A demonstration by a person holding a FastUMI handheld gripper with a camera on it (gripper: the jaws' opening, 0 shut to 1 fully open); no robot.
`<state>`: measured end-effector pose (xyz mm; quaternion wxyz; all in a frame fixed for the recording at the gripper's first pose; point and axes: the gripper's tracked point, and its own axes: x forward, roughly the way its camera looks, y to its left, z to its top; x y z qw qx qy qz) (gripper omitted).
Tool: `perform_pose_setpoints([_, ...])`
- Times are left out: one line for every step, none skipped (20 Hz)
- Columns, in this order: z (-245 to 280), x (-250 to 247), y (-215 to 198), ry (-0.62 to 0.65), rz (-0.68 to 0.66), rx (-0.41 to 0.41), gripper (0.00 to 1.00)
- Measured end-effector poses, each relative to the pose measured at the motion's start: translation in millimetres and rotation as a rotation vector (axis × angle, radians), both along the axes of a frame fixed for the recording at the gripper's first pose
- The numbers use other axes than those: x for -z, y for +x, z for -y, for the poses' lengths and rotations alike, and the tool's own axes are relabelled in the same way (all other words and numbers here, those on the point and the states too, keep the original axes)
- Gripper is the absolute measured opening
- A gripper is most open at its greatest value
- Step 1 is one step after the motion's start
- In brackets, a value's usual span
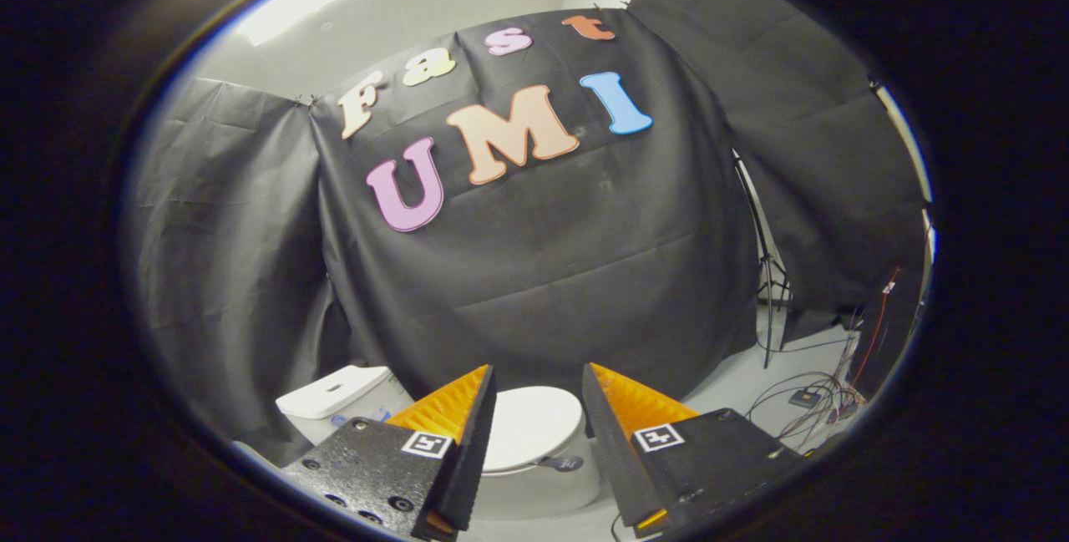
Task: Open the toilet lid.
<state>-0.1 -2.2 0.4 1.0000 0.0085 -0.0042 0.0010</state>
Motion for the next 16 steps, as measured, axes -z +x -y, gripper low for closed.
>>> perform_pose_setpoints([0.6,0.2,-0.1,0.002,0.000,0.000,0.64])
perform_pose_setpoints([0.5,0.1,0.7,0.005,-0.001,0.000,0.64])
perform_pose_setpoints([0.6,-0.1,1.1,0.009,-0.001,0.001,0.64])
perform_pose_setpoints([2.8,0.9,1.0,0.016,-0.004,0.003,0.64])
perform_pose_setpoints([3.8,2.1,1.3,0.026,-0.008,0.005,0.64])
perform_pose_setpoints([5.8,4.3,1.9,0.042,-0.012,0.007,0.64])
perform_pose_setpoints([7.9,6.0,2.8,0.061,-0.018,0.007,0.64])
perform_pose_setpoints([9.0,8.2,2.8,0.081,-0.024,0.008,0.64])
perform_pose_setpoints([10.8,10.5,3.3,0.101,-0.028,0.011,0.64])
perform_pose_setpoints([13.8,12.0,4.2,0.119,-0.032,0.016,0.64])
perform_pose_setpoints([16.5,13.3,4.3,0.138,-0.035,0.022,0.64])
perform_pose_setpoints([19.2,15.0,3.5,0.158,-0.037,0.028,0.64])
perform_pose_setpoints([21.3,16.3,3.6,0.176,-0.037,0.032,0.64])
perform_pose_setpoints([23.4,17.8,3.7,0.194,-0.039,0.035,0.64])
perform_pose_setpoints([25.1,19.5,3.1,0.211,-0.041,0.040,0.64])
perform_pose_setpoints([26.9,20.7,4.1,0.226,-0.042,0.043,0.64])
